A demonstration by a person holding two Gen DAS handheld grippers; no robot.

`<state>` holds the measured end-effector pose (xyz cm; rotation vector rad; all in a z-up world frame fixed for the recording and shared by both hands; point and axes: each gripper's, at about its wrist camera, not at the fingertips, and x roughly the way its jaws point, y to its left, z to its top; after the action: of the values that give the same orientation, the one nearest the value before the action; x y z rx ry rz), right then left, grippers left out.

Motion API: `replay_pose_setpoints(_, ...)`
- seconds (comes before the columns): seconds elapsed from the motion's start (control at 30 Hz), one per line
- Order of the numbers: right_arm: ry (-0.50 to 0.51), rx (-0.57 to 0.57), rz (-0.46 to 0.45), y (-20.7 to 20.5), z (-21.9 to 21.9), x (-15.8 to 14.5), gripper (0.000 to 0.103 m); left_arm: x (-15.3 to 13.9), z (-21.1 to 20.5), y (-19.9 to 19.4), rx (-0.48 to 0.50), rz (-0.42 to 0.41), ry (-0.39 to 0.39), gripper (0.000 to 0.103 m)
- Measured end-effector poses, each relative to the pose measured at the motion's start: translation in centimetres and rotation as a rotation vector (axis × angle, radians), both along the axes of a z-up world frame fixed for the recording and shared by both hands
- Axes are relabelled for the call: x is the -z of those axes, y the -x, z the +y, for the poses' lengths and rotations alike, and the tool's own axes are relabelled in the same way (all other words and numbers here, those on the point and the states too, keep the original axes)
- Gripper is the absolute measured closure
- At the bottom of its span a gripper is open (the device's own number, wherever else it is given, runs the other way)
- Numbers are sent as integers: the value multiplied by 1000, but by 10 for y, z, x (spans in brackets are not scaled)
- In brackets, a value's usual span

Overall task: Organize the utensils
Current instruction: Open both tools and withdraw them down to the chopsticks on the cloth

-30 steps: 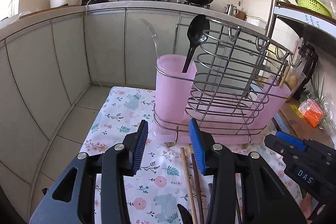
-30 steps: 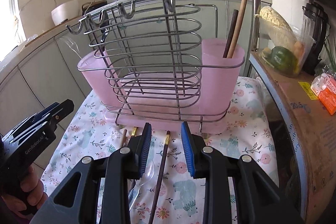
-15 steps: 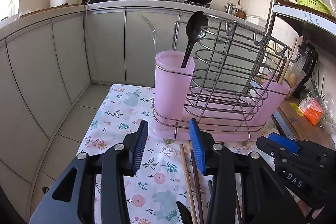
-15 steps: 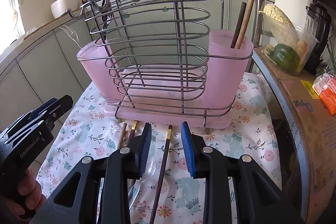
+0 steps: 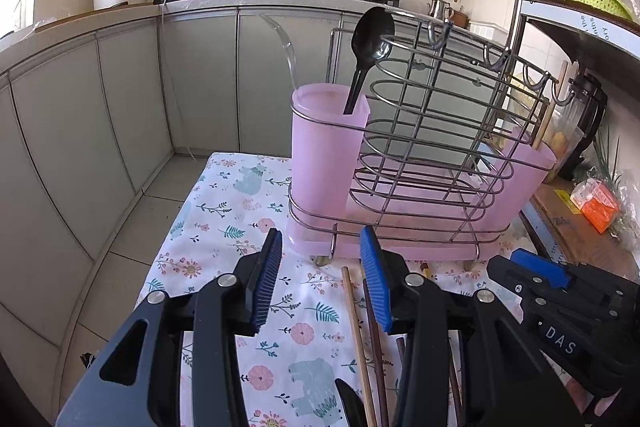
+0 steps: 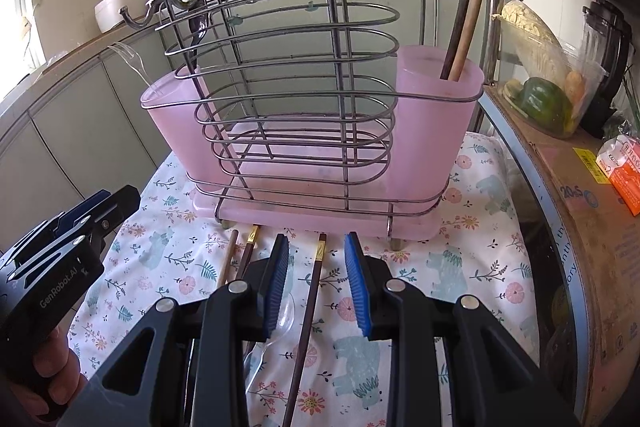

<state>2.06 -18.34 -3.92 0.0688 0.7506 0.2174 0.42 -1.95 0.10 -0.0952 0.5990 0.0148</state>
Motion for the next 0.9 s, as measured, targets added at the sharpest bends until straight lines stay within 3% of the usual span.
replay_pose_setpoints(0.9, 6, 4, 41, -9, 1, 12, 75, 15, 1, -10, 2, 56, -1, 62)
